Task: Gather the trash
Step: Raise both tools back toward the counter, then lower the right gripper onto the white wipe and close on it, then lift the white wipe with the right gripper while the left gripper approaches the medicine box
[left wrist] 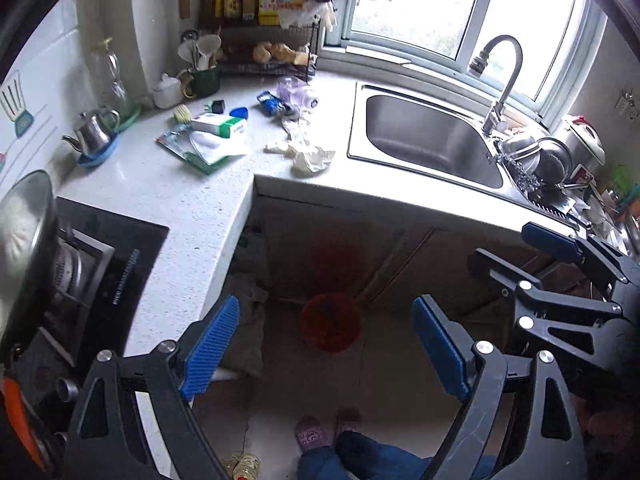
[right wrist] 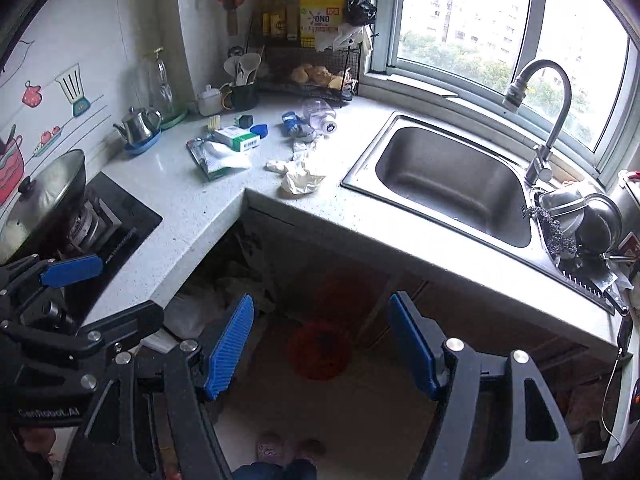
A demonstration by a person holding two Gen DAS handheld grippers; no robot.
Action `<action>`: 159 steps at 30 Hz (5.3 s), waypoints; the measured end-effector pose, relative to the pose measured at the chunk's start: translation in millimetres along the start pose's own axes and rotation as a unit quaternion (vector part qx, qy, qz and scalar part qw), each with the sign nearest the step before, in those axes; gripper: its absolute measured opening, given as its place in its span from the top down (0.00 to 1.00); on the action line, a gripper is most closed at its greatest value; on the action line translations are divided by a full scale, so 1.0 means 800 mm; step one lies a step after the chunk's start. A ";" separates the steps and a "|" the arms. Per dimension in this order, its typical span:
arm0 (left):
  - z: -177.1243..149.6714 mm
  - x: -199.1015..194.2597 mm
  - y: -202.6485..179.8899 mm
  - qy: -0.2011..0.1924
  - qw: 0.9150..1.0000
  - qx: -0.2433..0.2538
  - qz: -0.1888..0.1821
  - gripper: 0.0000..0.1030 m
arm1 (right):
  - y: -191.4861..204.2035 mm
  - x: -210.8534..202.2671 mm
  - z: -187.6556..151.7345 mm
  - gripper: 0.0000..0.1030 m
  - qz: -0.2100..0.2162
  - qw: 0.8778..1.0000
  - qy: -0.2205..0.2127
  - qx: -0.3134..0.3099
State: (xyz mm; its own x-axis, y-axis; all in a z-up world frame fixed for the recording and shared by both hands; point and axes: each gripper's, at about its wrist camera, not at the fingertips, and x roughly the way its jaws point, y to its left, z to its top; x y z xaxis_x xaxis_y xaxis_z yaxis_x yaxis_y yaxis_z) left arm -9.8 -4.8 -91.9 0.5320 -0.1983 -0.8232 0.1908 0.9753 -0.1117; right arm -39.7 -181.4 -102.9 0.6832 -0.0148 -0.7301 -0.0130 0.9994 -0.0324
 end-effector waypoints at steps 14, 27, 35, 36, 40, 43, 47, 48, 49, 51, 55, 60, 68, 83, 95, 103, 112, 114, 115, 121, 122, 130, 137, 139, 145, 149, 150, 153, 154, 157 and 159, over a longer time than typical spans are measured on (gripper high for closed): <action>0.007 -0.014 -0.007 -0.004 0.999 -0.042 0.017 0.15 | -0.002 -0.012 0.023 0.34 0.038 0.999 -0.008 -0.016; 0.062 0.041 0.070 0.012 0.995 -0.087 0.042 0.15 | 0.022 0.079 0.093 0.34 0.077 0.995 0.022 -0.055; 0.114 0.124 0.164 0.049 0.990 -0.123 0.044 0.15 | 0.072 0.185 0.174 0.34 0.088 0.991 0.066 -0.078; 0.118 0.133 0.173 0.054 0.990 -0.123 0.046 0.15 | 0.080 0.199 0.184 0.34 0.091 0.990 0.071 -0.082; 0.134 0.169 0.207 0.074 0.988 -0.125 0.053 0.15 | 0.112 0.253 0.220 0.34 0.102 0.986 0.096 -0.095; 0.144 0.191 0.230 0.085 0.986 -0.130 0.052 0.15 | 0.134 0.288 0.246 0.34 0.101 0.984 0.103 -0.106; 0.153 0.219 0.249 0.092 0.986 -0.118 0.076 0.15 | 0.162 0.332 0.272 0.34 0.127 0.976 0.131 -0.118; 0.154 0.225 0.254 0.092 0.986 -0.114 0.082 0.15 | 0.169 0.342 0.274 0.34 0.132 0.974 0.139 -0.123; 0.155 0.230 0.257 0.095 0.986 -0.111 0.085 0.15 | 0.178 0.350 0.275 0.34 0.133 0.972 0.143 -0.130; 0.153 0.238 0.265 0.101 0.985 -0.112 0.085 0.14 | 0.194 0.367 0.275 0.34 0.136 0.968 0.154 -0.142; 0.148 0.248 0.280 0.109 0.983 -0.126 0.078 0.00 | 0.214 0.396 0.265 0.34 0.153 0.959 0.189 -0.143; 0.147 0.251 0.290 0.113 0.981 -0.132 0.083 0.00 | 0.216 0.415 0.256 0.34 0.158 0.956 0.206 -0.137; 0.147 0.254 0.290 0.119 0.980 -0.142 0.072 0.00 | 0.194 0.396 0.253 0.55 0.171 0.957 0.199 -0.126; 0.164 0.248 0.273 0.101 0.984 -0.134 0.060 0.00 | 0.119 0.335 0.260 0.57 0.183 0.966 0.167 -0.077; 0.167 0.260 0.276 0.108 0.985 -0.122 0.056 0.00 | 0.120 0.377 0.238 0.54 0.181 0.956 0.225 -0.053; 0.158 0.269 0.283 0.125 0.982 -0.132 0.054 0.00 | 0.148 0.388 0.256 0.49 0.191 0.952 0.238 -0.033; 0.170 0.271 0.280 0.126 0.982 -0.131 0.041 0.00 | 0.141 0.388 0.266 0.95 0.171 0.960 0.215 -0.040; 0.175 0.274 0.280 0.128 0.982 -0.136 0.035 0.00 | 0.133 0.378 0.268 0.95 0.173 0.963 0.203 -0.039; 0.179 0.275 0.279 0.128 0.981 -0.139 0.033 0.00 | 0.130 0.372 0.272 0.95 0.170 0.965 0.194 -0.039; 0.215 0.279 0.267 0.114 0.985 -0.129 0.021 0.00 | 0.102 0.331 0.297 0.96 0.162 0.976 0.143 -0.031; 0.222 0.281 0.264 0.111 0.986 -0.122 0.022 0.00 | 0.096 0.326 0.301 0.96 0.160 0.977 0.137 -0.026; 0.276 0.307 0.244 0.113 0.987 -0.112 0.001 0.00 | 0.023 0.293 0.307 0.96 0.124 0.986 0.113 0.025; 0.330 0.350 0.202 0.108 0.992 0.056 0.025 0.00 | -0.037 0.274 0.297 0.96 0.081 0.988 0.113 0.069; 0.340 0.363 0.195 0.110 0.988 0.103 0.025 0.00 | -0.048 0.276 0.292 0.96 0.072 0.987 0.120 0.081; 0.363 0.401 0.173 0.119 0.969 0.217 0.003 0.00 | -0.070 0.290 0.271 0.96 0.060 0.982 0.144 0.107; 0.361 0.435 0.155 0.135 0.945 0.296 0.001 0.00 | -0.077 0.297 0.263 0.96 0.060 0.979 0.158 0.118; 0.359 0.443 0.151 0.138 0.939 0.316 0.007 0.00 | -0.077 0.299 0.261 0.96 0.060 0.978 0.160 0.119; 0.358 0.460 0.143 0.135 0.926 0.353 0.017 0.00 | -0.080 0.304 0.258 0.96 0.060 0.977 0.165 0.122; 0.360 0.464 0.141 0.133 0.925 0.357 0.017 0.00 | -0.081 0.305 0.257 0.96 0.061 0.976 0.167 0.123; 0.366 0.471 0.139 0.128 0.923 0.361 0.014 0.00 | -0.083 0.308 0.255 0.96 0.063 0.975 0.171 0.130; 0.372 0.474 0.138 0.127 0.923 0.363 0.006 0.01 | -0.084 0.309 0.253 0.96 0.066 0.974 0.173 0.133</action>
State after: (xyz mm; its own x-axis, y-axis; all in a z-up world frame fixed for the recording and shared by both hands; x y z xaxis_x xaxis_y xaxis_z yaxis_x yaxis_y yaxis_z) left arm 458.6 -1.8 -250.8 0.3442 -0.0692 -0.9363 0.7377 0.6369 0.2241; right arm 277.4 -245.5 -143.0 0.4016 0.1494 -0.9035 0.1368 0.9658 0.2205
